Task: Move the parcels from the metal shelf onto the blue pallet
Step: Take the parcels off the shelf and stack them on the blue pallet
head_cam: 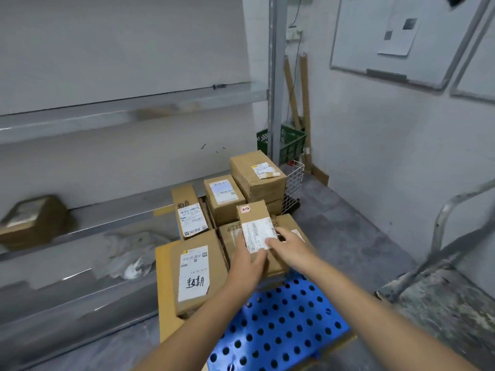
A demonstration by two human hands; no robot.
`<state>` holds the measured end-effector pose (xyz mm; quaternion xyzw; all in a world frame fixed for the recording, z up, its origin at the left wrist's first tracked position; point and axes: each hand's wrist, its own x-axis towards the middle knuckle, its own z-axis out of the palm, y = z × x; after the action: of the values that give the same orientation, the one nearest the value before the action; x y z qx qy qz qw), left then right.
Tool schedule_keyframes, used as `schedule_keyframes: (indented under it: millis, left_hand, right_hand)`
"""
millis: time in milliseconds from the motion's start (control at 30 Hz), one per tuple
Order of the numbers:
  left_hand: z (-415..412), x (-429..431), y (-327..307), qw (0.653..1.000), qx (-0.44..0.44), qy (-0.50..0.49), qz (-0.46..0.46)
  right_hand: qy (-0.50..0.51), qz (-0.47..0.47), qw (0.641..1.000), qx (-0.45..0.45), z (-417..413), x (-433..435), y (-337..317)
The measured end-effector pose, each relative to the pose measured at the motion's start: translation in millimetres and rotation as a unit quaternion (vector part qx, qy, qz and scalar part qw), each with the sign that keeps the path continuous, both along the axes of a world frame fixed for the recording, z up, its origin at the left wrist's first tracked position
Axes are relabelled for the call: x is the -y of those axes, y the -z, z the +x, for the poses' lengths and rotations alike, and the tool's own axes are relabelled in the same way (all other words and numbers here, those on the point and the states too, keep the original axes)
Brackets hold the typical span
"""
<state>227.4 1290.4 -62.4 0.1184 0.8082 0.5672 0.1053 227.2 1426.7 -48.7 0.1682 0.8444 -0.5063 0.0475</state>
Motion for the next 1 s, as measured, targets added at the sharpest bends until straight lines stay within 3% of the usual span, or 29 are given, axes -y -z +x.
schedule_keyframes:
  millis: [400,633,1000]
  left_hand:
    - [-77.3,9.0,28.7,0.995,0.029,-0.060,-0.071]
    - [-117.0,12.9,52.5,0.992,0.034,-0.071,-0.100]
    - [-134.5,10.4,69.9,0.980,-0.031,-0.076,-0.179]
  right_hand:
    - [-0.054,-0.053,0.997,0.035,-83.0,5.1,19.5]
    - [-0.101,0.021,0.992,0.068,-128.7,5.3,40.1]
    - [-0.111,0.007,0.991,0.070,-152.1,-6.3,59.4]
